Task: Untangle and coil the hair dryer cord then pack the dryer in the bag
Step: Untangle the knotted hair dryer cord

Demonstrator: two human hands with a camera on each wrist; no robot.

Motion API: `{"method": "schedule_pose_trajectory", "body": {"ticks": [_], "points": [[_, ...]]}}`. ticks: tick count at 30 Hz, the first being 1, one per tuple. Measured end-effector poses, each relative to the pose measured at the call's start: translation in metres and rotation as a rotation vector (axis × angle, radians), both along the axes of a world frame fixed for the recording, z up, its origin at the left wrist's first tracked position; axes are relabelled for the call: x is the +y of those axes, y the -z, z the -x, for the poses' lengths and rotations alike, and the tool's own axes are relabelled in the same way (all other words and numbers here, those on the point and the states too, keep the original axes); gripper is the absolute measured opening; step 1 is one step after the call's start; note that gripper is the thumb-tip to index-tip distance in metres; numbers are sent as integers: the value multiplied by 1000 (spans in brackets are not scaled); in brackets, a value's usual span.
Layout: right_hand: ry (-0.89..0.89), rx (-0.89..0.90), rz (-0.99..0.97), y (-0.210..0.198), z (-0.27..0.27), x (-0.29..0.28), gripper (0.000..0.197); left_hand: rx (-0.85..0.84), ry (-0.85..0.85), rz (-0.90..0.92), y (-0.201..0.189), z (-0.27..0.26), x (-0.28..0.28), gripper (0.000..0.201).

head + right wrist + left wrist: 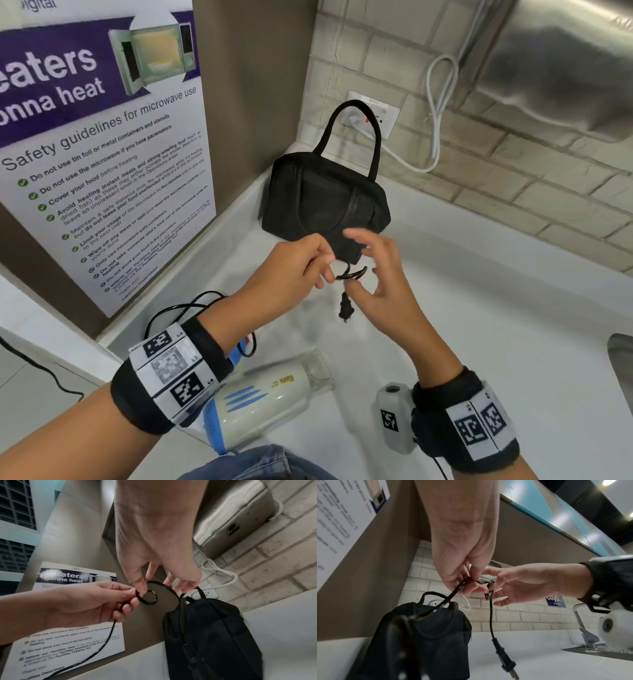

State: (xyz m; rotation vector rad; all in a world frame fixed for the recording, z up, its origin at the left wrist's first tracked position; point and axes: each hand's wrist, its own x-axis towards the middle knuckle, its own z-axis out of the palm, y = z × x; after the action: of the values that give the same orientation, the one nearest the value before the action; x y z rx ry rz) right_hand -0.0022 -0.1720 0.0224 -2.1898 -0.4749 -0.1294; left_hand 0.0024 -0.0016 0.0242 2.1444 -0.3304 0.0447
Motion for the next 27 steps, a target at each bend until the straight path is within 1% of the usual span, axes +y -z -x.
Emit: {"method": "schedule_pose_trajectory", "body": {"ticks": [2,4,5,9,11,12,14,16,17,19,22,23,24,26,27], "points": [[-31,-15,101,4,-3,1,42,-46,-21,36,-5,-1,1,10],[15,24,133,11,-9,-3,31,-101,-81,133,-15,-4,7,12],[45,19,175,17,-13,-7,30,-125,-115,185,-20,-5,11,13],[122,22,367,48,-27,-24,33,-185,-188,303,-36,-9,27,12],[125,87,478,60,-31,-29,38,-198,-222,372,-39,-10,33,17],[132,127,488,64,-32,-32,40,-215,-238,354,-40,-10,36,20],[147,177,380,65,-30,-35,39,-201,-230,267,-41,-11,39,18],[162,190,266,59,-28,-34,35,-120,-176,159,-36,-11,37,12],[170,196,225,54,-28,-31,33,-74,-140,104,-32,-10,33,13],[188,209,135,43,-28,-24,30,10,-81,-15,-21,-7,26,21],[188,204,12,25,-27,-17,29,80,-77,-195,-6,-6,18,42],[177,202,-18,20,-26,-16,28,88,-81,-216,-3,-6,17,43],[165,202,-37,17,-25,-15,28,92,-75,-216,-1,-6,16,39],[140,206,-24,13,-23,-15,28,139,-30,-140,-2,-6,14,27],[125,219,4,11,-23,-16,30,156,-12,-87,-3,-6,14,26]]}}
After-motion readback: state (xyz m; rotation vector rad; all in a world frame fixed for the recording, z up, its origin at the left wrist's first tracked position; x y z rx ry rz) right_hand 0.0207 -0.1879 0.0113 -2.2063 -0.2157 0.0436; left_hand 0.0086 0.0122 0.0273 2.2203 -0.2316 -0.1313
